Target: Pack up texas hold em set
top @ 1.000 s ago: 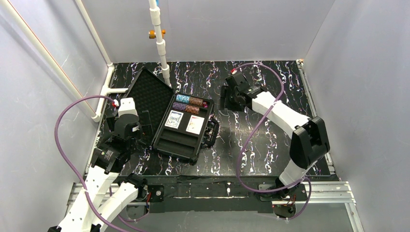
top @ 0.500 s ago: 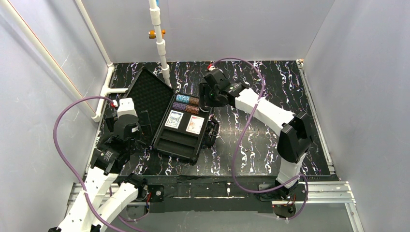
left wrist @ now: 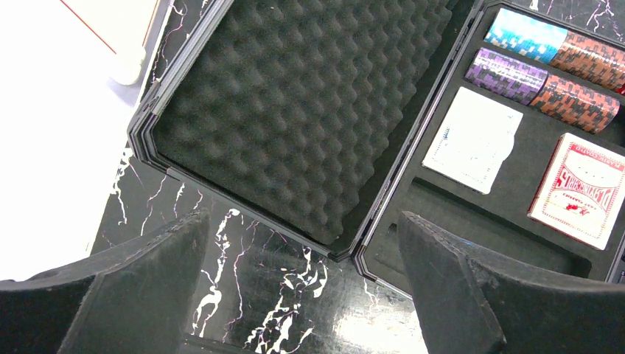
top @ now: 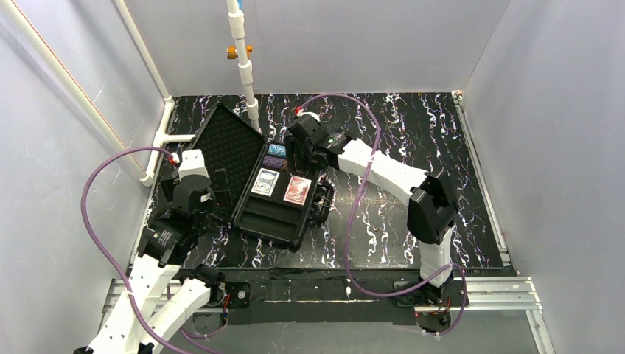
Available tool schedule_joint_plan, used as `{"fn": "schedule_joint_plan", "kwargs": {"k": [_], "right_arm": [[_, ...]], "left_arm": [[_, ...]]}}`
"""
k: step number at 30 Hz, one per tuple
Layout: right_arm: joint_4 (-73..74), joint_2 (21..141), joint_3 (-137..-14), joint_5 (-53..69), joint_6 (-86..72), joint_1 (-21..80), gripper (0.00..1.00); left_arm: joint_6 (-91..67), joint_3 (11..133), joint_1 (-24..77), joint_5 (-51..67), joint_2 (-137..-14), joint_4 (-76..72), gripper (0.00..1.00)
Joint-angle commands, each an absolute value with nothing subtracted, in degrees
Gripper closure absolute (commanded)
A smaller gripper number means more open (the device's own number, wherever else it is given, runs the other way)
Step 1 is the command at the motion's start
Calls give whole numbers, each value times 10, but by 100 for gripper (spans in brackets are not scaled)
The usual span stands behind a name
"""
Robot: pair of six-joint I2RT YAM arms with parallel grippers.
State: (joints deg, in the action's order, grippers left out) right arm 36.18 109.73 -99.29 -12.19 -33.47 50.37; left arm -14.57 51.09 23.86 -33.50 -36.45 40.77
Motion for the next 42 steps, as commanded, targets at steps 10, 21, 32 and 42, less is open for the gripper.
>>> {"fn": "schedule_joint_plan", "kwargs": {"k": [10,21,32,42], "right_arm": [[398,1159,-1060,-158,-343,544,67],[398,1185,-1066,-173,-338,548,67],[394,1200,-1066,-176,-335,550,67],[407,1205,-1059,-178,-334,552,67]], "left_arm": [[-144,510,239,-349,-357,407,2],[-145,510,239,-346,-359,407,2],[-144,509,239,-346,-360,405,2],[-142,509,239,-348,-360,404,2]]}}
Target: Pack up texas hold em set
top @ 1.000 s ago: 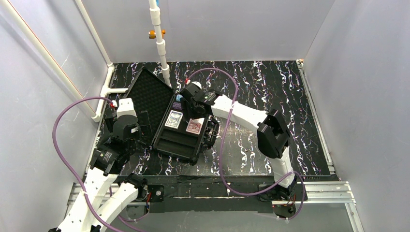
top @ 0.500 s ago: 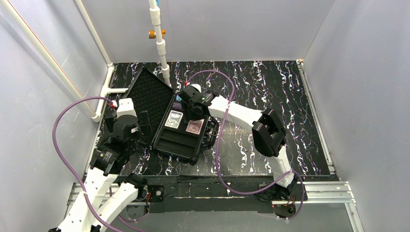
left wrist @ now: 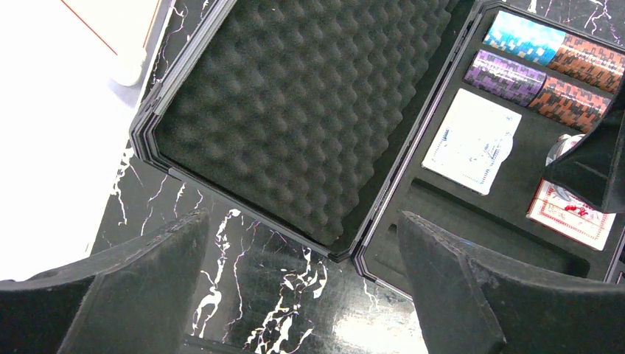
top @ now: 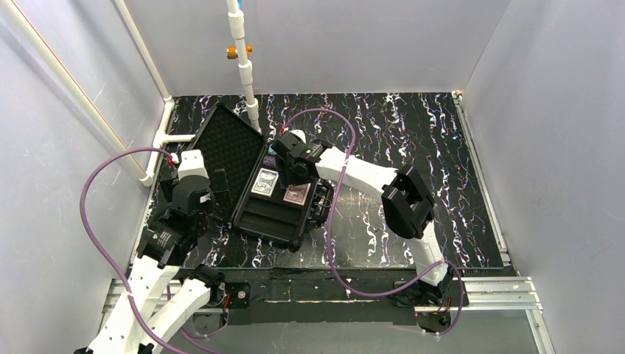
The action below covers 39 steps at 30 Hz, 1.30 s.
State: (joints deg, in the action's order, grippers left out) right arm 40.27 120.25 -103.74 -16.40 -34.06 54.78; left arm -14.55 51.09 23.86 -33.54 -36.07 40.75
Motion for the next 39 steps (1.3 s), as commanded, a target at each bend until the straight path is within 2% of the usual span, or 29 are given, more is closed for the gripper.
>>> {"fn": "schedule_joint_plan", "kwargs": {"k": [1,11,22,26,31,39], "right_arm": [[408,1203,-1055,-179,-335,552,67],[410,1194,-1029,-175,-335,554,66],[401,1183,-1005,-166,-340,558,56],[394,1174,-998,-164,-337,560,46],[380,1153,-987,-169,-330,562,26],[361,1123,-986,-175,-311,563,4]], "left_arm": [[-142,509,240,-348,-360,404,2],[-142,509,239,-346,-359,403,2],[-142,509,240,-345,-361,403,2],[-142,508,239,-346,-361,403,2],[-142,508,239,-348,-362,403,2],[-140,509,239,-346,-365,403,2]]}}
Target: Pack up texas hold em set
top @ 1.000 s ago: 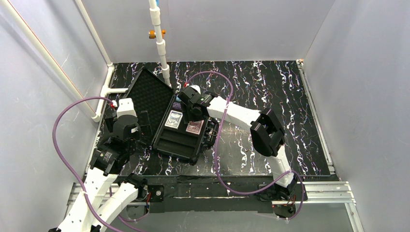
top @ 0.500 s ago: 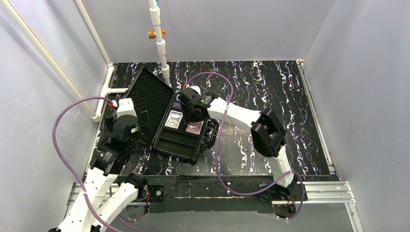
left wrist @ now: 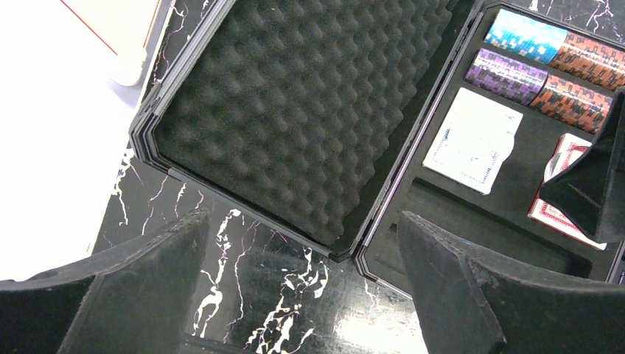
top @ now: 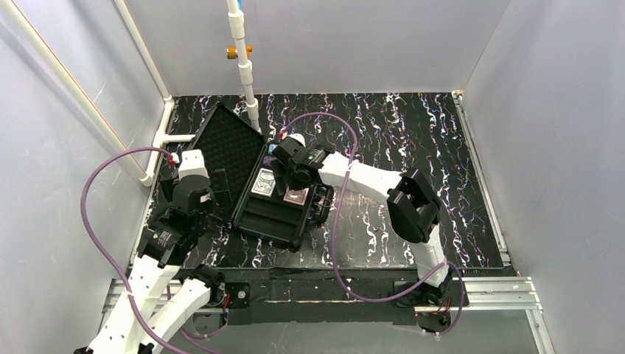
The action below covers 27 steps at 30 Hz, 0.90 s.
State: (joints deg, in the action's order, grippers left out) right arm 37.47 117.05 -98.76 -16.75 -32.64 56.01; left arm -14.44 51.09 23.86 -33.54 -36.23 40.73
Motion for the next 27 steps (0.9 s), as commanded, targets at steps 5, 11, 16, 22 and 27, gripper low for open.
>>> {"fn": "schedule_joint_plan", "kwargs": {"k": [5,11,16,22,27], "right_arm": [[327,1089,-968,-184,-293,563,2],[247,1022,-918,-192,-263,563,2],[178,965,-873,-219,-234,563,2],[124,904,-807,-280,-213,563,2],[125,876,-761,-317,-217,557,2]], "left_arm": [[-139,509,240,-346,-366,403,2],[-135,510,239,-330,-366,403,2],[-135,510,239,-319,-365,403,2],[-126,510,239,-290,-373,401,2],[-115,519,238,-275,-380,391,2]]}}
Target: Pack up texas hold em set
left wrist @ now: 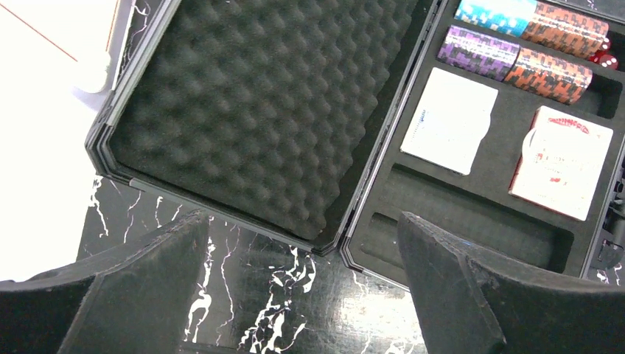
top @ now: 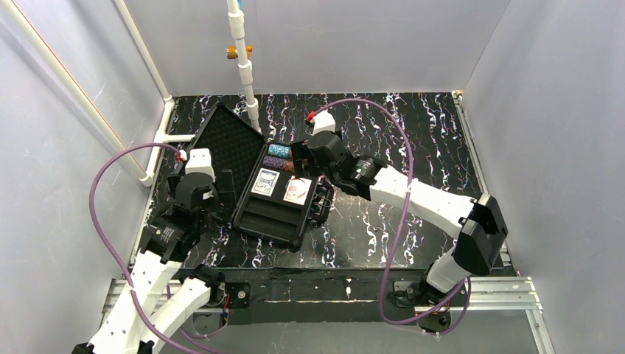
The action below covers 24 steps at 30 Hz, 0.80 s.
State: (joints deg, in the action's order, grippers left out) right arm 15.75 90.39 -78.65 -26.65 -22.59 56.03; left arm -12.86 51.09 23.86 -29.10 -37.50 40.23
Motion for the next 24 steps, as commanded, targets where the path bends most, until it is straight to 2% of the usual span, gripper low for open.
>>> {"fn": "schedule_joint_plan", "kwargs": {"k": [1,8,15,24], "right_arm": [[128,873,-753,-317,-220,552,2],[140,839,-693,-285,-244,503,2],[132,807,-634,-247,-256,467,2],[137,778,-559,-201,-275,423,2]], "left_arm": [[-112,524,237,-270,-381,390,2],[-60,591,221,-249,-429,404,2],[-62,710,129,-179,-529,443,6],[-91,864,12,-156,-635,491,7]]}}
